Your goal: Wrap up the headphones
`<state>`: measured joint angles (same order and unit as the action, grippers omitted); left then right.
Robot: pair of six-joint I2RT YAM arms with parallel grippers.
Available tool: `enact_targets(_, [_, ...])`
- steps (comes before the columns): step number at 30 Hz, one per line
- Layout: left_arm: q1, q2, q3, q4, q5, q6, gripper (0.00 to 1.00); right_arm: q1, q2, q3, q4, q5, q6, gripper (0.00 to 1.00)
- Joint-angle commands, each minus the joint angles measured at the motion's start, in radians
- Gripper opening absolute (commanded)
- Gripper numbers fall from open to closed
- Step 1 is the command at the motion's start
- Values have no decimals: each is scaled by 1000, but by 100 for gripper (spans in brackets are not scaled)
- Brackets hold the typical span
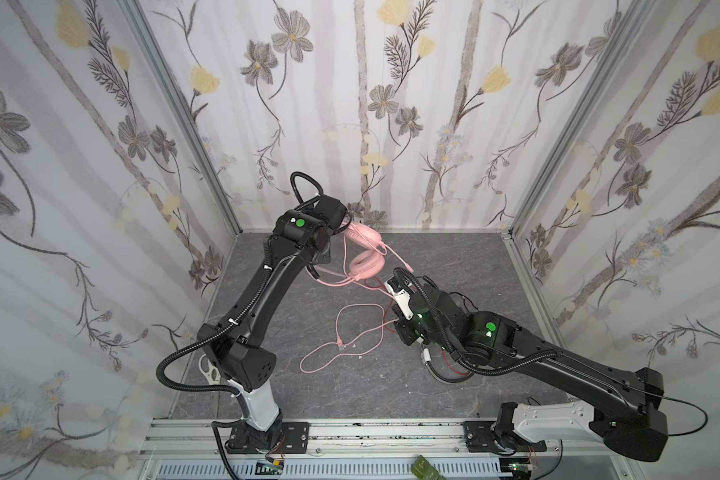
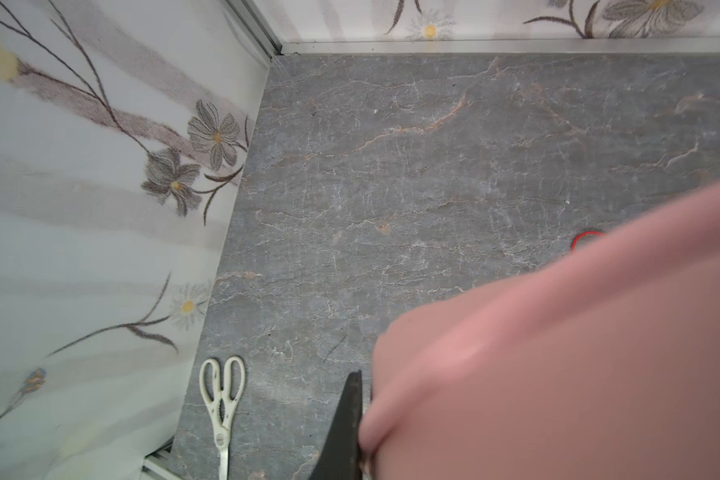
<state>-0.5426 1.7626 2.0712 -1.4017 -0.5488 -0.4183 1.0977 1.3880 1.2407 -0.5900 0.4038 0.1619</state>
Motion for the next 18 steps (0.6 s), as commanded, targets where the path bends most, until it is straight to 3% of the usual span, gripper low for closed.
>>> enact_targets(1, [-75,9,-2,-60,-212,-19,0,0,24,52,-106,175,-63,0])
enact_targets(7, [-167,58,69,-202,-387,-40,0,-17,99,124,-192,333,-122,0])
enact_targets(11, [-206,84,115,-254,-445,-26,0,-31,130,159,-179,394,-170,0])
enact_targets(15, [-233,95,124,-259,-460,18,0,-45,138,172,-115,424,-242,0])
enact_targets(18, [-241,86,114,-234,-409,70,0,-59,132,171,-47,413,-284,0])
